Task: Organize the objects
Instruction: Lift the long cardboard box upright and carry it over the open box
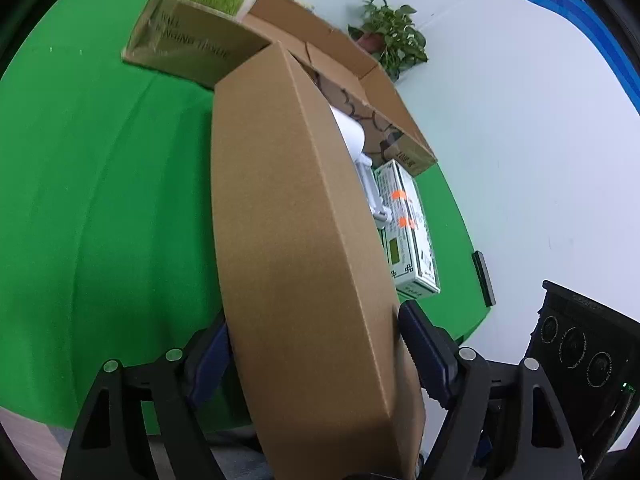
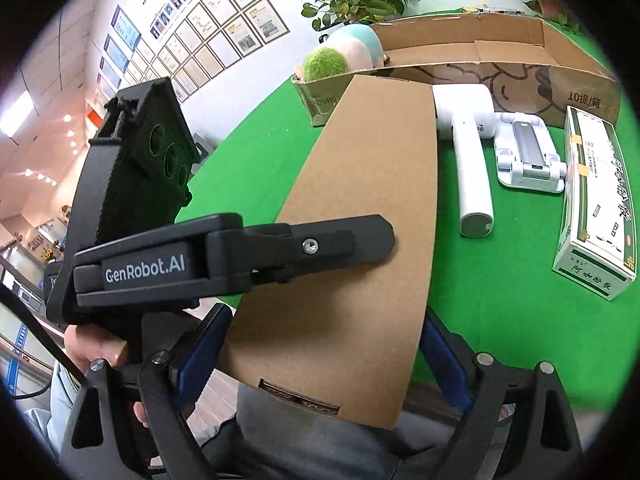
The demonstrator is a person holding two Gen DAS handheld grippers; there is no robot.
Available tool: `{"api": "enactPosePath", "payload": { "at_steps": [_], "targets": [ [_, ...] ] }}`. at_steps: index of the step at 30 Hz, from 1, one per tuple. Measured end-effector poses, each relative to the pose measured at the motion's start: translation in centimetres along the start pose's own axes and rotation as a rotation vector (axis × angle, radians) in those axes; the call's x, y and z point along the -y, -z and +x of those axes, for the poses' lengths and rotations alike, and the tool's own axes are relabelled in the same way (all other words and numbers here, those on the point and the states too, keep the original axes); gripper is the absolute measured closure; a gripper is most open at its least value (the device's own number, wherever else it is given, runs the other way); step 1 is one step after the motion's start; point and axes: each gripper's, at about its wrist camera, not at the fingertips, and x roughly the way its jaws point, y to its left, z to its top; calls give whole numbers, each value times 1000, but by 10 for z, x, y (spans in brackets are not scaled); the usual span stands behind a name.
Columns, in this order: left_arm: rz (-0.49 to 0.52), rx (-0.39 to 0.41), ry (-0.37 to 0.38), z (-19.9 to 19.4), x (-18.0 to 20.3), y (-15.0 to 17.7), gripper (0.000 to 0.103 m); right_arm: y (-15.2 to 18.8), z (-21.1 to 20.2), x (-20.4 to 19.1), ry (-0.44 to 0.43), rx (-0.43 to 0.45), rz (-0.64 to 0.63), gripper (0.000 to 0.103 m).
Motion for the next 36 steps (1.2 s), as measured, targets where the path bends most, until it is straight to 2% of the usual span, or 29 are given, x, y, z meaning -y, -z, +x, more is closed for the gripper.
{"api": "enactPosePath", "payload": {
  "at_steps": [8,12,18,21,29,36],
  "targets": [
    [106,98,-37,-36,30,-21,28,-9,-16,-18,-11,68,-46,12],
    [180,136,-64,-47,48,-33,32,-21,-25,-23,40,123,-58,18],
    [220,170,-45,-47,66,-59,34,-38,-31,-15,78,169,-44,21],
    [237,199,-33,-51,74,-77,34,-68,-15,-21,94,191,-54,21],
    [295,249,-31,-62,105,-153,34,-117,-32,-19,107,269,-93,21],
    [270,244,-49,-49,102,-230,34,-167,-21,-5,98,253,-95,21]
  ]
}}
